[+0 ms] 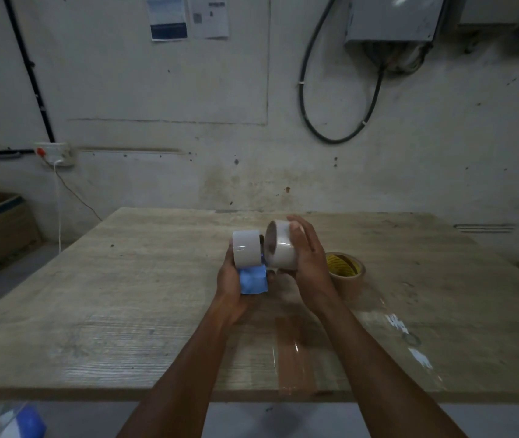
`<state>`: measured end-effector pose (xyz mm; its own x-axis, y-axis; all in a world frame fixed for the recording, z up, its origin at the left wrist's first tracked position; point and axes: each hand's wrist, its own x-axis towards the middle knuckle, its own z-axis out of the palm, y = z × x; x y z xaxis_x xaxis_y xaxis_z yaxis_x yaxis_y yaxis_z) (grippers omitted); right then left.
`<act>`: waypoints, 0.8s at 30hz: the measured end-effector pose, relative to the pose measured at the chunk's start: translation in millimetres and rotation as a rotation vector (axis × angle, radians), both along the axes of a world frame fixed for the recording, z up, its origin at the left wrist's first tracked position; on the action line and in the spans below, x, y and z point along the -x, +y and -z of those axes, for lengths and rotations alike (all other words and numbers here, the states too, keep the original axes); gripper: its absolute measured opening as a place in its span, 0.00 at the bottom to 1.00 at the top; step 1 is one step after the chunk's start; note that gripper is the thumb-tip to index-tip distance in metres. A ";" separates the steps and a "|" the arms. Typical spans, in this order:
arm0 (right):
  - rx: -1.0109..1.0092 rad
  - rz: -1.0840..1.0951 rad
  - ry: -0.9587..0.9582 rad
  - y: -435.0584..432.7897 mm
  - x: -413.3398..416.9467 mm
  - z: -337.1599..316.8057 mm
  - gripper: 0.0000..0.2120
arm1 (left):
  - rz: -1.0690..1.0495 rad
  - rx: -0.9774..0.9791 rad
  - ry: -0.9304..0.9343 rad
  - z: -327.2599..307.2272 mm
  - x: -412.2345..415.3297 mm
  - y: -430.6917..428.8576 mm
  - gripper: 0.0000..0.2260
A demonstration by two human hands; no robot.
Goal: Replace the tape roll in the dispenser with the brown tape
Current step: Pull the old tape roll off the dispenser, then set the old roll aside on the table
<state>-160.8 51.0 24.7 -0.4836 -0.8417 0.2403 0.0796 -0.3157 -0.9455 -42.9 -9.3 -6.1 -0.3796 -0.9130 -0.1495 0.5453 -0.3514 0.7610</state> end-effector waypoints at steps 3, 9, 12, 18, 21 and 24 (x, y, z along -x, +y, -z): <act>-0.053 -0.115 -0.366 2.7 1.9 -1.9 0.29 | 0.043 0.018 0.124 4.8 -0.2 -8.7 0.19; -0.040 -0.292 -0.775 10.6 6.4 -10.7 0.38 | 0.057 -0.022 0.137 10.5 -1.5 -14.9 0.24; -0.006 -0.298 -0.829 8.0 9.4 -13.6 0.39 | 0.046 -0.046 0.111 11.7 -0.8 -18.0 0.22; 0.250 -0.252 -1.019 14.9 30.5 -31.8 0.28 | 0.057 0.037 0.146 19.3 -2.6 -21.0 0.23; 0.329 -0.132 -0.997 20.0 45.2 -39.8 0.26 | 0.062 0.057 0.184 18.1 -1.8 -18.4 0.21; 0.362 0.025 -0.916 24.2 61.7 -47.1 0.23 | 0.062 0.063 0.194 17.7 -2.1 -19.2 0.20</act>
